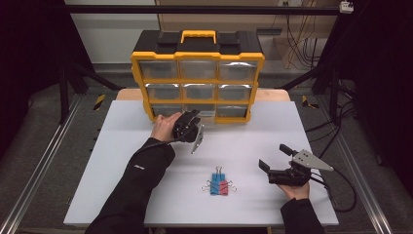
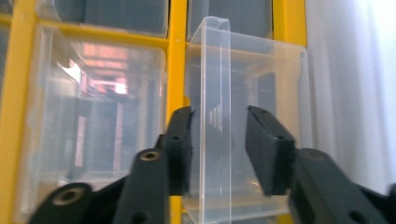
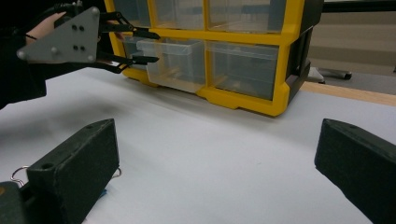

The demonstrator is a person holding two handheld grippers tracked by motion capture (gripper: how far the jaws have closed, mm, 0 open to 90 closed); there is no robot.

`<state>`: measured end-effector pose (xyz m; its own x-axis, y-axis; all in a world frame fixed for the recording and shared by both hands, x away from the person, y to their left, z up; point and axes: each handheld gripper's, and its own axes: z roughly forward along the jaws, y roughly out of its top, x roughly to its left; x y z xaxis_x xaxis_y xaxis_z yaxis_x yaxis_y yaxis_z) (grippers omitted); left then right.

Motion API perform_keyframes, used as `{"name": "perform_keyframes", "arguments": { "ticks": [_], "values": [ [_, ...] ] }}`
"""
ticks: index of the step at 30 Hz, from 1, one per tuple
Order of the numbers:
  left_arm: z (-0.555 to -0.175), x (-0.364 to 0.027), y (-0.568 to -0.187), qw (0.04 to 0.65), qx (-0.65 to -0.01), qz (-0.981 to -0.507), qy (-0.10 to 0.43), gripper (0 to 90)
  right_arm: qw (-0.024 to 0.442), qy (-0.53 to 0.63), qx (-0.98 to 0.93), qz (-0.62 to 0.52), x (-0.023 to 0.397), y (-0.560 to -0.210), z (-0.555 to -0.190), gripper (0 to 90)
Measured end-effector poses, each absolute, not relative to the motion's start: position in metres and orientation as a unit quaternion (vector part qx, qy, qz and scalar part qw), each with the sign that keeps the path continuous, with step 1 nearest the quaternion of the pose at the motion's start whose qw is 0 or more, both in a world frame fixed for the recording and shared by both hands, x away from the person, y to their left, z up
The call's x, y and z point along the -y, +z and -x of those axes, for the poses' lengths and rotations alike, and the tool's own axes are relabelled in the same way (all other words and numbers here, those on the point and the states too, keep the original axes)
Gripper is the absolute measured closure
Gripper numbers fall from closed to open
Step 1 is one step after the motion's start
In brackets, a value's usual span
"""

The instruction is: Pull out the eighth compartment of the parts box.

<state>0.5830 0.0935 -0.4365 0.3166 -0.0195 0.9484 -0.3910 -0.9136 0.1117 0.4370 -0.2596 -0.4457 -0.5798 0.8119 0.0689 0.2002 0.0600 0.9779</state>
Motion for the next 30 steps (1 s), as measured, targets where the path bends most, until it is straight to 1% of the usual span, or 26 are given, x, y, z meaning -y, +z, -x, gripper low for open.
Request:
{"name": "perform_keyframes", "arguments": {
  "ticks": [3, 4, 8, 9, 12, 14, 15, 17, 18, 21, 23, 26, 30],
  "values": [
    [-0.588, -0.093, -0.43, 0.17, 0.113, -0.818, 0.538, 50.2, 0.267, 0.575, -0.678, -0.372, 0.26, -0.446, -0.437, 0.4],
    [-0.589, -0.093, -0.427, 0.164, 0.112, -0.825, 0.529, 50.2, 0.267, 0.575, -0.678, -0.372, 0.26, -0.446, -0.437, 0.4],
    [-0.595, -0.09, -0.422, 0.17, 0.106, -0.841, 0.502, 48.9, 0.266, 0.575, -0.677, -0.374, 0.26, -0.446, -0.437, 0.4],
    [-0.596, -0.088, -0.421, 0.162, 0.106, -0.845, 0.498, 49.1, 0.267, 0.575, -0.678, -0.373, 0.26, -0.445, -0.437, 0.4],
    [-0.599, -0.085, -0.42, 0.159, 0.107, -0.849, 0.492, 54.0, 0.266, 0.576, -0.677, -0.373, 0.26, -0.445, -0.437, 0.4],
    [-0.601, -0.084, -0.419, 0.159, 0.109, -0.851, 0.489, 59.5, 0.266, 0.576, -0.678, -0.372, 0.26, -0.445, -0.437, 0.4],
    [-0.602, -0.083, -0.419, 0.158, 0.11, -0.852, 0.486, 59.5, 0.266, 0.576, -0.678, -0.372, 0.26, -0.445, -0.437, 0.4],
    [-0.602, -0.082, -0.418, 0.15, 0.115, -0.856, 0.481, 63.2, 0.265, 0.576, -0.678, -0.372, 0.26, -0.445, -0.437, 0.4],
    [-0.603, -0.081, -0.419, 0.158, 0.113, -0.856, 0.479, 64.4, 0.266, 0.576, -0.678, -0.372, 0.26, -0.445, -0.437, 0.4],
    [-0.604, -0.081, -0.418, 0.16, 0.11, -0.858, 0.475, 66.4, 0.267, 0.576, -0.679, -0.367, 0.261, -0.446, -0.437, 0.4],
    [-0.604, -0.081, -0.416, 0.147, 0.117, -0.858, 0.479, 66.6, 0.265, 0.577, -0.678, -0.369, 0.261, -0.445, -0.437, 0.4],
    [-0.604, -0.081, -0.417, 0.154, 0.115, -0.86, 0.473, 67.6, 0.267, 0.577, -0.679, -0.367, 0.261, -0.446, -0.438, 0.4],
    [-0.604, -0.082, -0.415, 0.149, 0.12, -0.858, 0.476, 70.5, 0.267, 0.577, -0.679, -0.368, 0.261, -0.446, -0.438, 0.4]
  ]
}}
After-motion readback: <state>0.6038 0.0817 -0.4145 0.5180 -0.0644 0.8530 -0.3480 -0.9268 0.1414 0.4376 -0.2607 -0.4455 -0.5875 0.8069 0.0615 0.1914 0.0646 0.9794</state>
